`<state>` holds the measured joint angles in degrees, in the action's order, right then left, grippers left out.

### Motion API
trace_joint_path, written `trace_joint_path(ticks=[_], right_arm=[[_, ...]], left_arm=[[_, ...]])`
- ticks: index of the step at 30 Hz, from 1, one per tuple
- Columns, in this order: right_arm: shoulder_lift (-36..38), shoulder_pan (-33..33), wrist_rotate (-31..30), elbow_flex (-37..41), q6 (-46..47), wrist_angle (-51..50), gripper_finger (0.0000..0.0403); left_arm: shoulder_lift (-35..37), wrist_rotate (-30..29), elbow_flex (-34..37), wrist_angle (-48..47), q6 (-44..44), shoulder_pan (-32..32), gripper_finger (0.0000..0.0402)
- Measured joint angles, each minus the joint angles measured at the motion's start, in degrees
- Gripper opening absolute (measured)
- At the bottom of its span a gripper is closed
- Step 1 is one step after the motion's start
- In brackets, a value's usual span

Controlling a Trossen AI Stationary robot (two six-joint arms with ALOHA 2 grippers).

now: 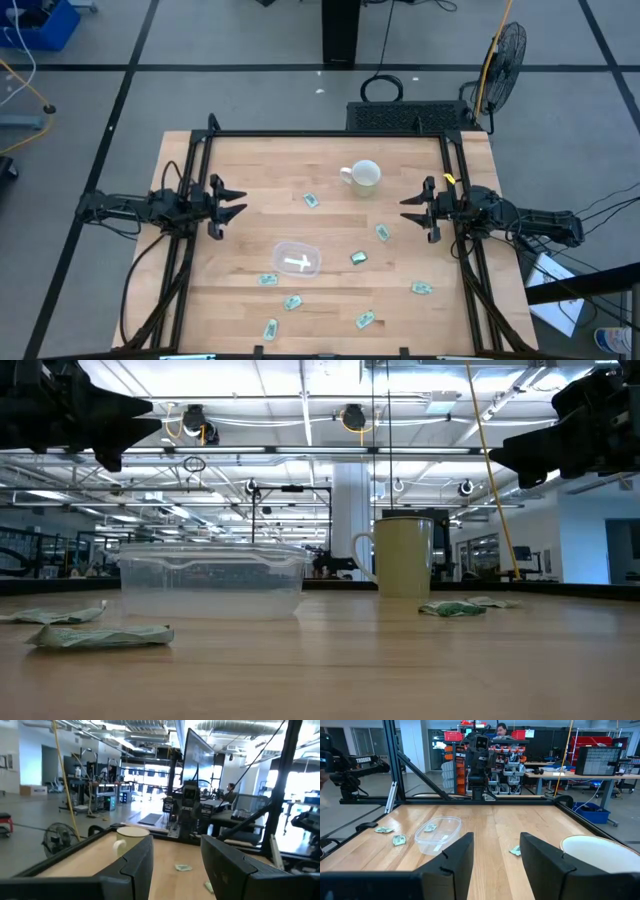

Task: Pick and place Stevia / Truvia into bins
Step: Put the light green stevia packet into the transparent bin

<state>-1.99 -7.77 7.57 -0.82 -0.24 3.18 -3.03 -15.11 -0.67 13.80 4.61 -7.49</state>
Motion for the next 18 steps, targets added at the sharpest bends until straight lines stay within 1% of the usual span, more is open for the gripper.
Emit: trace_joint_path(ticks=[7,10,13,15,18], right_arm=[[-0.01,-0.01,0.0,-0.01,0.0,0.01,0.0155],[-0.01,-0.02,0.0,0.0,0.0,0.02,0.0155],[-0.01,0.0,0.0,0.0,0.01,0.0,0.0155],[0.0,-0.01,0.0,-0.01,0.0,0.02,0.0155],[0.01,-0.02,0.0,0.0,0.01,0.02,0.0155]], left_arm=[[-0.02,-0.02,0.0,-0.44,9.22,0.0,0.017],[-0.02,-1.12,0.0,-2.35,8.92,0.0,0.017],[-0.02,-1.95,0.03,-6.71,9.65,0.0,0.017],[-0.02,-2.03,0.04,-9.16,11.27,0.0,0.017],[-0.35,-4.21,0.03,-10.2,14.42,0.0,0.017]])
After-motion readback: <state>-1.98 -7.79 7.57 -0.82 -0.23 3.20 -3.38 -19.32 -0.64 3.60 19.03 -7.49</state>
